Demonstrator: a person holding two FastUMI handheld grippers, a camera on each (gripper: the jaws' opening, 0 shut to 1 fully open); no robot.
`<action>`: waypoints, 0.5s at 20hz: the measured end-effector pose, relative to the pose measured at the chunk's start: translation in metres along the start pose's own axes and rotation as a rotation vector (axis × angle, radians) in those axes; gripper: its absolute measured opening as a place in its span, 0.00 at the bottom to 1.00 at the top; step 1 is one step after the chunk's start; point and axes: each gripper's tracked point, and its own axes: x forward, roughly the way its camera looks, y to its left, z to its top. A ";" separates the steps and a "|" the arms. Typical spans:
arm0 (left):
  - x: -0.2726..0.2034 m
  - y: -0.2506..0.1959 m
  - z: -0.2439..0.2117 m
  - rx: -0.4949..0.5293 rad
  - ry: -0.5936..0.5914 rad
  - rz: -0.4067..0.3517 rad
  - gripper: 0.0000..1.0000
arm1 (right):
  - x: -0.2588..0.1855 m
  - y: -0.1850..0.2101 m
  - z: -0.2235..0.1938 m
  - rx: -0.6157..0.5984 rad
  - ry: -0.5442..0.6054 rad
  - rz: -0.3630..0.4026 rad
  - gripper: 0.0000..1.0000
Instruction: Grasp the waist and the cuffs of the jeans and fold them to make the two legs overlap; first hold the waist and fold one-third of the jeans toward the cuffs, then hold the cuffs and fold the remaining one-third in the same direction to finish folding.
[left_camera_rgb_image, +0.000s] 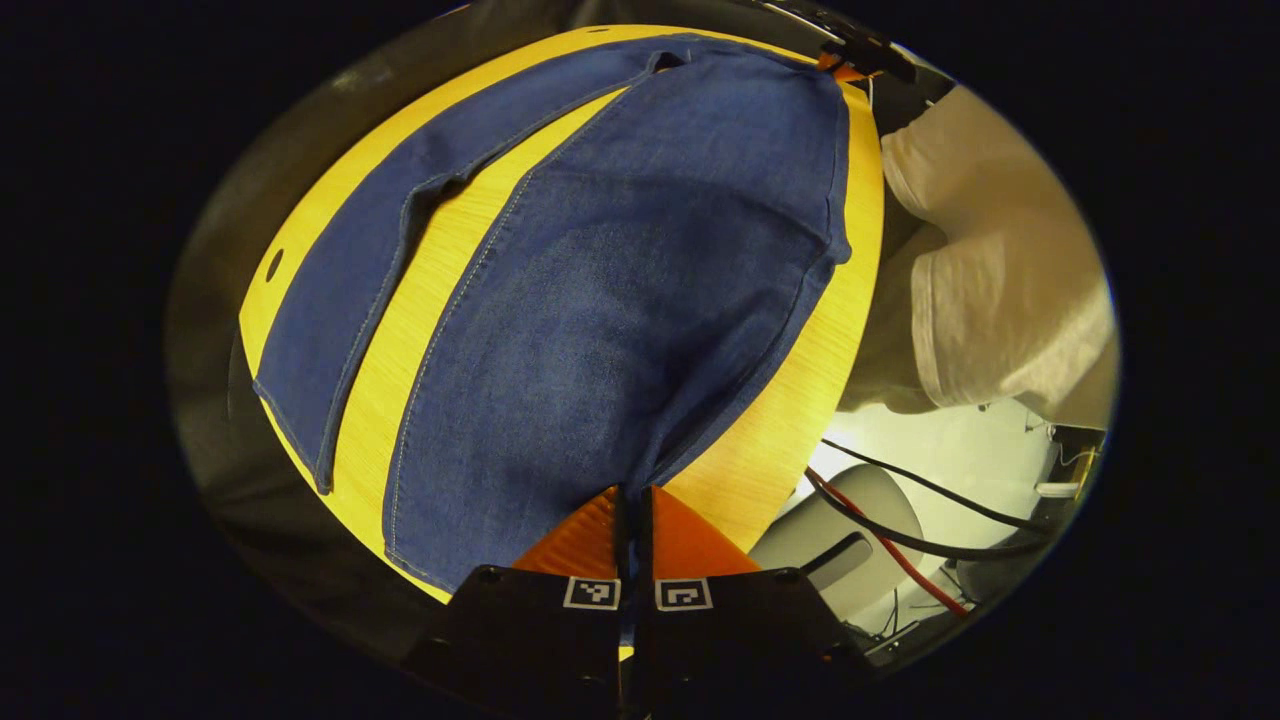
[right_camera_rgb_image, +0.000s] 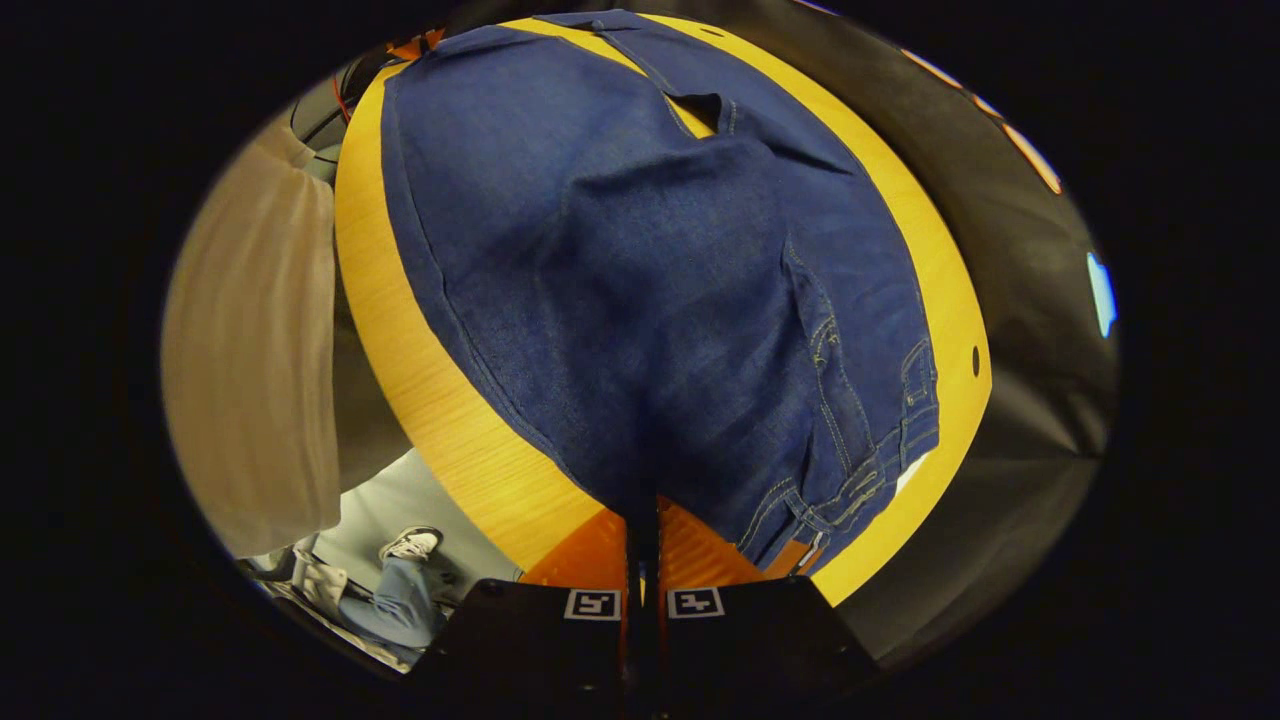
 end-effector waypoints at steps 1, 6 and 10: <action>-0.004 0.001 0.001 0.007 -0.001 -0.005 0.00 | -0.006 -0.002 -0.001 0.024 0.000 -0.006 0.03; -0.043 0.010 0.017 -0.057 -0.139 -0.006 0.00 | -0.047 -0.035 0.008 0.213 -0.069 -0.099 0.02; -0.070 0.045 0.039 -0.169 -0.309 0.113 0.00 | -0.074 -0.054 0.026 0.363 -0.144 -0.178 0.02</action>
